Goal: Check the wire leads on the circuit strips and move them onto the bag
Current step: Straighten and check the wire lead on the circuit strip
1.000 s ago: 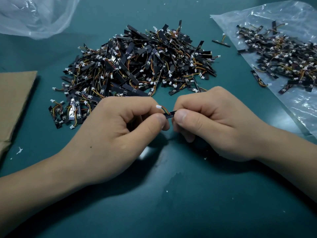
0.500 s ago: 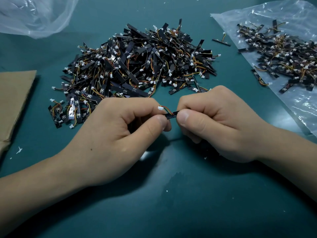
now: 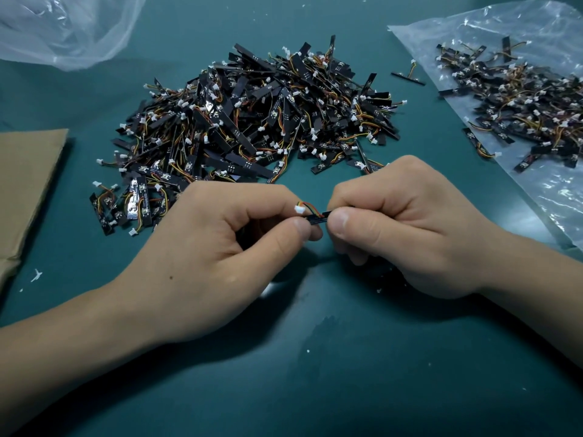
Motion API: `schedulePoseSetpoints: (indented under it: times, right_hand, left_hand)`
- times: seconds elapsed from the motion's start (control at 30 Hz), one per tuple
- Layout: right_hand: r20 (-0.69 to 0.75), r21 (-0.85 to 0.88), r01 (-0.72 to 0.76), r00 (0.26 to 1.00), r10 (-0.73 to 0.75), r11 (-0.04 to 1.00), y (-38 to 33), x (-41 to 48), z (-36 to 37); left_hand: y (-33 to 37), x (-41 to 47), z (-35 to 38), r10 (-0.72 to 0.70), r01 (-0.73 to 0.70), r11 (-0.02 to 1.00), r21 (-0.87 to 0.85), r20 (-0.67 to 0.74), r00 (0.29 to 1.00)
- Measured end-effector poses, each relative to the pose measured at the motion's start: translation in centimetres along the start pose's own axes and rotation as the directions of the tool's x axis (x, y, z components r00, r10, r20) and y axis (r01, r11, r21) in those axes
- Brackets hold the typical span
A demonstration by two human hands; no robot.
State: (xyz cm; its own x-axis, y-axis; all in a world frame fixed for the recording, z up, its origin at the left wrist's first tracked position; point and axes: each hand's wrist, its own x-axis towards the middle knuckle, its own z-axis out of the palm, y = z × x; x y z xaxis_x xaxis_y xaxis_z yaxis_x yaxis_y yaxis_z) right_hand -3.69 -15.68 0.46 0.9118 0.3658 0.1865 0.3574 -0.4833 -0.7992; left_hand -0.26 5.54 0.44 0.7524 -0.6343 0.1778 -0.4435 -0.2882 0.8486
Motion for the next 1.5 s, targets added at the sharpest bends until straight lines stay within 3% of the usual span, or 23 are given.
schedulePoseSetpoints:
  times: [0.9,1.3,1.4,1.43,1.5]
  right_hand:
    - [0.072,-0.074,0.013,0.997,-0.008,0.997,0.2,0.0,-0.1]
    - [0.14,-0.039,0.041,0.99,-0.035,0.998,0.9,-0.1,-0.5]
    - [-0.021,0.005,0.068,0.997,-0.068,0.998,1.0,-0.2,-0.3]
    - [-0.172,0.067,0.082,0.983,-0.069,0.994,0.9,-0.2,-0.2]
    - [-0.491,0.259,0.113,0.871,0.03,0.959,0.8,0.1,-0.3]
  left_hand:
    - [0.0,0.0,-0.1,-0.074,0.074,0.991,-0.108,0.01,0.997]
    - [-0.4,0.2,-0.4,-0.031,0.033,0.998,-0.051,0.042,0.999]
    - [-0.3,0.2,-0.6,-0.022,0.029,0.994,-0.106,0.065,0.998]
    - [-0.5,0.3,-0.6,-0.025,0.033,0.992,-0.123,0.067,0.997]
    - [-0.8,0.3,-0.7,-0.024,0.031,0.995,-0.096,0.074,0.997]
